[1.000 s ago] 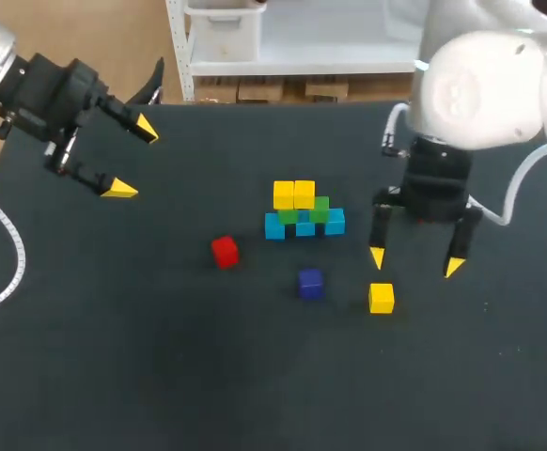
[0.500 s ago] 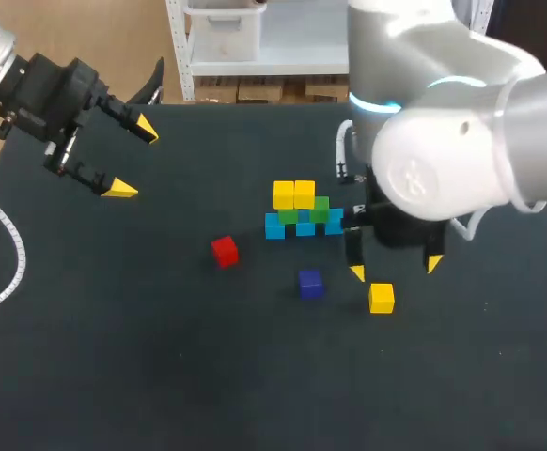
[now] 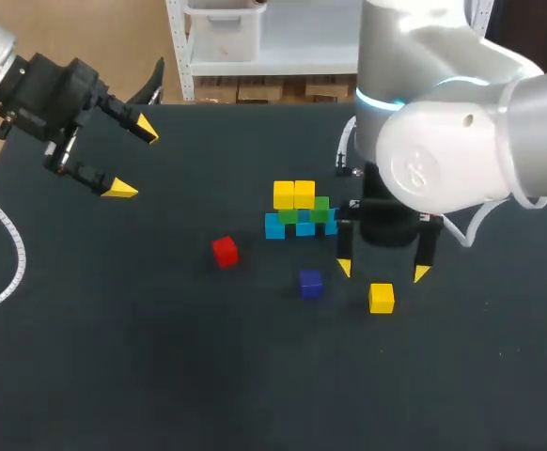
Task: Place the blue cubes, place green cubes on the blue cubes, place the yellow cubes on the green cubes, then place the red cubes on the yellow cubes, and place purple cube on the red cubes.
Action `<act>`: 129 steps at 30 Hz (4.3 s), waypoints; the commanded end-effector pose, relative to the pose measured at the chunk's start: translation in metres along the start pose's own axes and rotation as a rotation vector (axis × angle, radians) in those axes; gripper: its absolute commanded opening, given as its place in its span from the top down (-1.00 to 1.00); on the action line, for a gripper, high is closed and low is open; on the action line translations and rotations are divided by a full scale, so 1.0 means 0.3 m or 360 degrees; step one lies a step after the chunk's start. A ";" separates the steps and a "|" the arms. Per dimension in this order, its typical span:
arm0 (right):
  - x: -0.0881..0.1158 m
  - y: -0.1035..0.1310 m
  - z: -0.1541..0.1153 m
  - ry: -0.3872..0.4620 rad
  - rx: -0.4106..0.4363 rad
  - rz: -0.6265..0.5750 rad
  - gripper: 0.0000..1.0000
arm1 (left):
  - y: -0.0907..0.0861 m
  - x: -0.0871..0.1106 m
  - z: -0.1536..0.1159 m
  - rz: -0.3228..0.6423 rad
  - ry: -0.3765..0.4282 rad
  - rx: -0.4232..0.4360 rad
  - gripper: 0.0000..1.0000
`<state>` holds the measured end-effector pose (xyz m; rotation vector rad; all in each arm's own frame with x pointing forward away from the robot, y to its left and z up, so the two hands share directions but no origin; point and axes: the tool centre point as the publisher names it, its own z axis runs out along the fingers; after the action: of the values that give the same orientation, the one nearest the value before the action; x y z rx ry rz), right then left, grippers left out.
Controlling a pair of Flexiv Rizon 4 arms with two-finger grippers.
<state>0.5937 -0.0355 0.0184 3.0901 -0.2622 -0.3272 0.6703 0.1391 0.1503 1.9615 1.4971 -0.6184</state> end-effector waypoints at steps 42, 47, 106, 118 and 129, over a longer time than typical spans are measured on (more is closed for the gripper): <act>-0.052 0.015 0.089 -0.0112 0.0009 -0.0091 -0.39 | -0.001 0.003 0.001 0.0004 -0.0002 -0.0004 -1.00; -0.044 0.015 0.094 -0.0121 0.0008 -0.0093 0.03 | -0.001 0.003 0.001 0.0004 -0.0002 -0.0004 -1.00; 0.307 -0.077 -0.349 -0.0014 0.1378 0.3214 1.00 | -0.001 0.003 0.001 0.0004 -0.0002 -0.0004 -1.00; 0.291 -0.118 -0.321 -0.0168 0.1207 0.3107 1.00 | -0.001 0.003 0.001 0.0004 -0.0002 -0.0004 -1.00; 0.282 -0.105 -0.324 -0.0177 0.1042 0.2871 1.00 | -0.001 0.003 0.001 0.0004 -0.0002 -0.0004 -1.00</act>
<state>0.7021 -0.0149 0.0917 1.7778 -3.0624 -0.2214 0.6703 0.1391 0.1503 1.9614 1.4976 -0.6183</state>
